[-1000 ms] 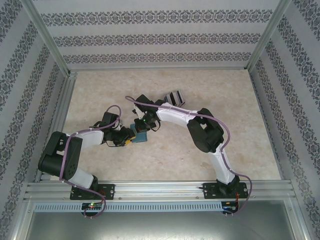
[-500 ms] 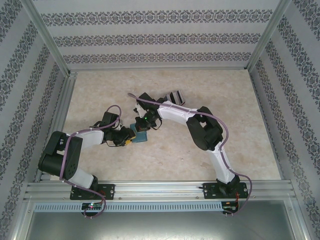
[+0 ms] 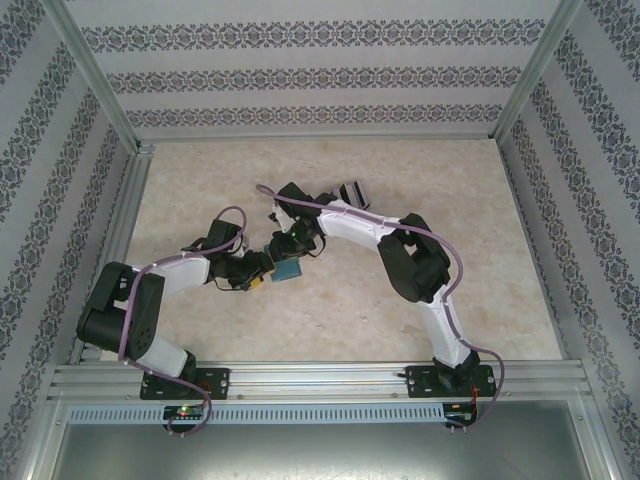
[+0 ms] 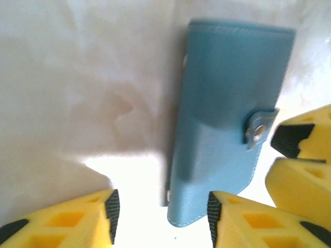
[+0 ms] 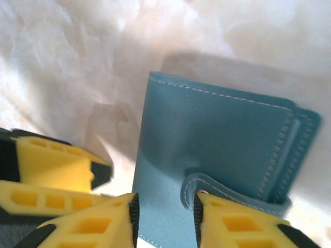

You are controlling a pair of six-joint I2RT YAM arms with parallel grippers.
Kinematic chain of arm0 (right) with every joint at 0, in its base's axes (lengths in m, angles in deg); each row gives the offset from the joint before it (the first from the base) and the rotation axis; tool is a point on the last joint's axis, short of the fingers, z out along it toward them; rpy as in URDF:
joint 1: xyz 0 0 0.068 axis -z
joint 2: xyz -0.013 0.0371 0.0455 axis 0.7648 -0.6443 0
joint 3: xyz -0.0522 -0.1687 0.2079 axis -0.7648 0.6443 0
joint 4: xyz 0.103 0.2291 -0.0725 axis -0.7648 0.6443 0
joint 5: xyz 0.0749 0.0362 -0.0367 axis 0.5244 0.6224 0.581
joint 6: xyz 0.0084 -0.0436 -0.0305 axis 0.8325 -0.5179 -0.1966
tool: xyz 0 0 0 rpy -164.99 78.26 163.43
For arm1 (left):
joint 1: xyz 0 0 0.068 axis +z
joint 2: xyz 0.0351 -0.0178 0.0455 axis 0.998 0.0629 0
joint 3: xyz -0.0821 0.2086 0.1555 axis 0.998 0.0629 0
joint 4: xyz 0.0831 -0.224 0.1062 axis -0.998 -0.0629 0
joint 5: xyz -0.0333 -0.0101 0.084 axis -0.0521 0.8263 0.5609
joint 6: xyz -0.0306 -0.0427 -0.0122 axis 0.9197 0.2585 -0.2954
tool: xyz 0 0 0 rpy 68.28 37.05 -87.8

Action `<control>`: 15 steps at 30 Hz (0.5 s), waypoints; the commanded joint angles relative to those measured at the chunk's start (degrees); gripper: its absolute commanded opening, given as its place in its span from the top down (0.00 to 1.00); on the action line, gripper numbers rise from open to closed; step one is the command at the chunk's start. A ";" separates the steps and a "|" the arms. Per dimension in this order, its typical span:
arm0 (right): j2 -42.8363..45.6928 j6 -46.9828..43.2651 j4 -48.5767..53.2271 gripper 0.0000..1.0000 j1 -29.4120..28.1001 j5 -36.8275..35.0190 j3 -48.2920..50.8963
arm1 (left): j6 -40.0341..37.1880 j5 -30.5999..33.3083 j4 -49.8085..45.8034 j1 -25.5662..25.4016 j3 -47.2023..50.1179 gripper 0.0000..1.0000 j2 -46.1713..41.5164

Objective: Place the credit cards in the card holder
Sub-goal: Close the button on the card holder, then reset both arms

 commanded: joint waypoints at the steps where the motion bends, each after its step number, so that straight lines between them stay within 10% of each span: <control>1: 7.30 -3.08 2.09 0.57 -0.17 -6.75 -1.45 | -5.79 8.56 -7.26 -0.18 -4.63 0.45 -5.52; 9: 24.05 -7.69 -1.71 0.48 0.49 -19.12 9.23 | -12.13 21.51 -16.19 3.65 -8.17 0.33 -17.97; 15: 40.26 -11.93 -9.40 0.38 3.09 -34.85 26.05 | -14.28 36.63 -14.87 7.21 -4.61 0.06 -28.71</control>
